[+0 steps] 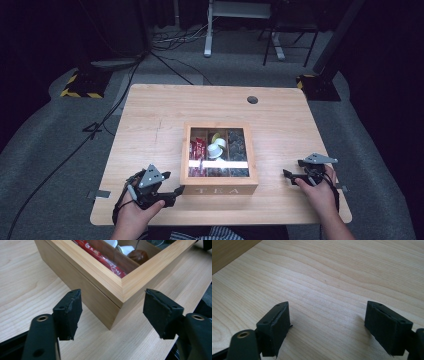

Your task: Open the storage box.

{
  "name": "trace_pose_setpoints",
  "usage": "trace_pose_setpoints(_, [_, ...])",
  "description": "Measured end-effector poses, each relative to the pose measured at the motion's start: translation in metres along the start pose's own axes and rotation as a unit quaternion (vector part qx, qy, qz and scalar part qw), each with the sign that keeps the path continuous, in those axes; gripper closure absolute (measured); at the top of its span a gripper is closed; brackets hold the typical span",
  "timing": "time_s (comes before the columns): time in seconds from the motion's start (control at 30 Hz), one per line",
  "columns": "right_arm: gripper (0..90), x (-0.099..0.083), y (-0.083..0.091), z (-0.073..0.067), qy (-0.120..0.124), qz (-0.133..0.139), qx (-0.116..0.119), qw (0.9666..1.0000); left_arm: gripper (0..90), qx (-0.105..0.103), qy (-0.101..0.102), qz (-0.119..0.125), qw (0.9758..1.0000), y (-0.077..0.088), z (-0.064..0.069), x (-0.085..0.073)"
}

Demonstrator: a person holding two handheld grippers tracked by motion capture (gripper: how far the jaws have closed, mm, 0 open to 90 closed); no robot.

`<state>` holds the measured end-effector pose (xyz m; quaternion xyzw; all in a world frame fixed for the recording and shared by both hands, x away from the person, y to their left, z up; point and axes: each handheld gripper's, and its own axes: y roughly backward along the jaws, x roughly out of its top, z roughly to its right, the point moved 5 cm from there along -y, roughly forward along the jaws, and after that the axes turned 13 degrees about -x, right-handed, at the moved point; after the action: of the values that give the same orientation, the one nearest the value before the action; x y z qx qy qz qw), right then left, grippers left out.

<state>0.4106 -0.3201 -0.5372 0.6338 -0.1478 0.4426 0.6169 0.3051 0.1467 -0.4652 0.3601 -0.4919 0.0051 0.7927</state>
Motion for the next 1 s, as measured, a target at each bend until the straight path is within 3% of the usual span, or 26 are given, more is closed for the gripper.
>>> trace_pose_setpoints(0.13, [20.5, 0.000, 0.000, 0.000, 0.000, 0.000, 0.000, 1.0000, 44.0, 0.003, -0.003, -0.009, 1.0000, -0.006, -0.003, -0.004])
trace_pose_setpoints(0.27, [21.3, 0.000, 0.000, 0.000, -0.001, 0.001, -0.001, 1.0000, 57.7, -0.014, 0.003, -0.018, 0.9997, -0.010, -0.001, -0.008])
trace_pose_setpoints(0.47, [22.6, 0.000, 0.000, 0.000, -0.001, 0.002, 0.000, 1.0000, 68.6, -0.019, -0.002, -0.032, 0.9993, -0.012, 0.001, -0.010])
trace_pose_setpoints(0.6, [23.8, 0.000, 0.000, 0.000, -0.001, 0.002, 0.001, 1.0000, 71.9, -0.019, -0.004, -0.038, 0.9991, -0.012, 0.001, -0.010])
trace_pose_setpoints(0.83, [40.4, 0.000, 0.003, -0.002, 0.006, 0.014, 0.014, 0.9998, 79.2, -0.018, -0.005, -0.045, 0.9988, -0.009, 0.002, -0.011])
trace_pose_setpoints(1.0, [42.2, 0.000, 0.005, -0.004, 0.009, 0.016, 0.021, 0.9996, 80.6, -0.019, -0.006, -0.044, 0.9988, -0.009, 0.002, -0.011])
